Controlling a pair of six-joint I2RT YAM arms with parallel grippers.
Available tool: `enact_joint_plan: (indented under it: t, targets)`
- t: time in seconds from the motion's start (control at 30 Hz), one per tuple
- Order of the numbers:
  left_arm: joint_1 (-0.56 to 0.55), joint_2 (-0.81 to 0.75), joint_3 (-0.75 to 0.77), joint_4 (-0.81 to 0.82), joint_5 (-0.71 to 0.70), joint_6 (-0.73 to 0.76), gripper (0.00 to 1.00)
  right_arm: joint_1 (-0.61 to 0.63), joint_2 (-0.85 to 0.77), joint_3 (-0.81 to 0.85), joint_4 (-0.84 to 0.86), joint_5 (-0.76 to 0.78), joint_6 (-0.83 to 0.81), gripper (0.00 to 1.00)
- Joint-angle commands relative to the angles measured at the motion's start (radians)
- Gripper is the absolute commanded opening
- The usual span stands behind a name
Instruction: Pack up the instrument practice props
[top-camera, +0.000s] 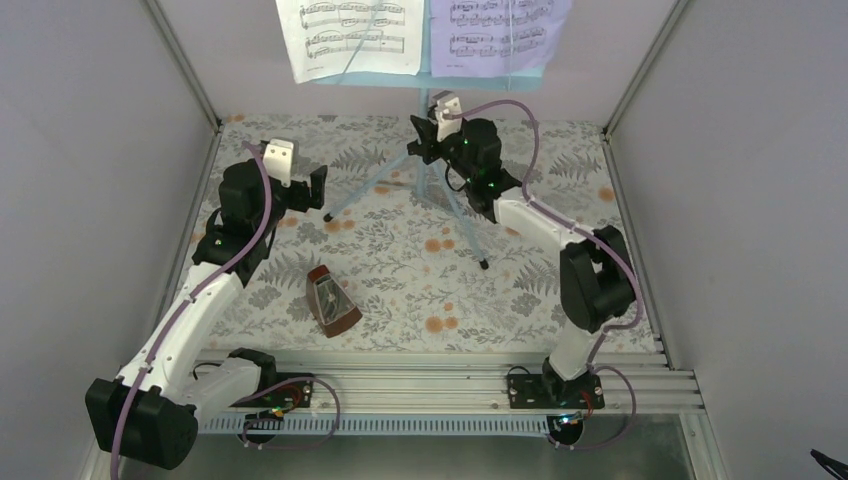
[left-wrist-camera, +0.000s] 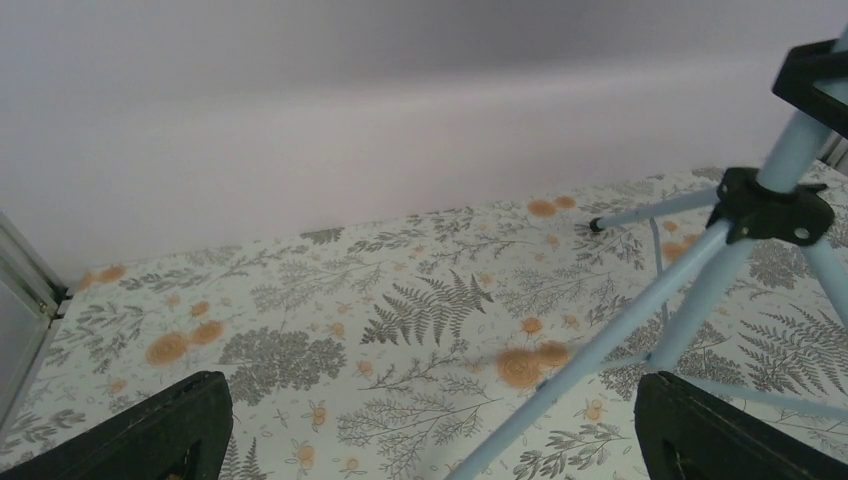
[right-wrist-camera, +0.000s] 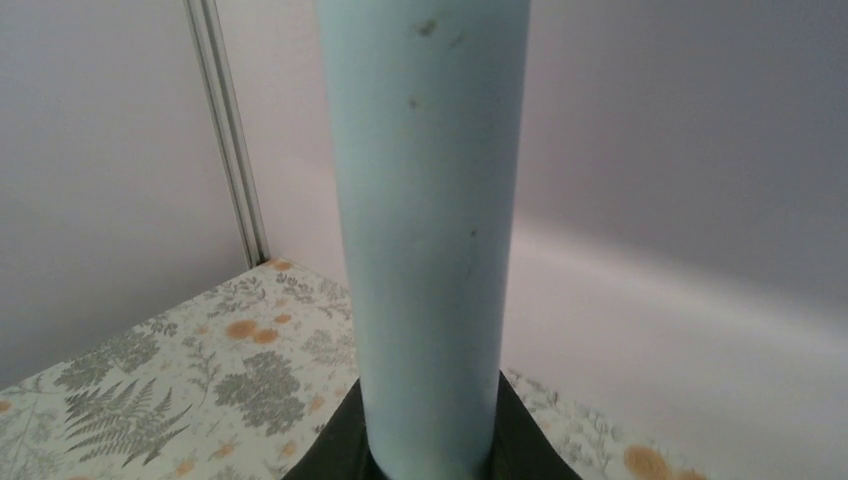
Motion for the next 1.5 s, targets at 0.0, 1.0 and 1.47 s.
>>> enact_joint_plan:
  t: [0.0,1.0,1.47]
  targets:
    - [0.006,-0.005,0.028,-0.008,-0.007,-0.002,1.00,0.054,-0.145,-0.055,-0.041,0.174,0.108,0.04]
    - [0.029,-0.219,0.226,-0.219,0.264,-0.247,1.00,0.079,-0.620,-0.583,-0.242,0.182,0.203,0.95]
    - [0.063,-0.004,0.592,-0.257,0.583,-0.358,0.94,0.078,-0.918,-0.726,-0.376,-0.002,0.263,0.95]
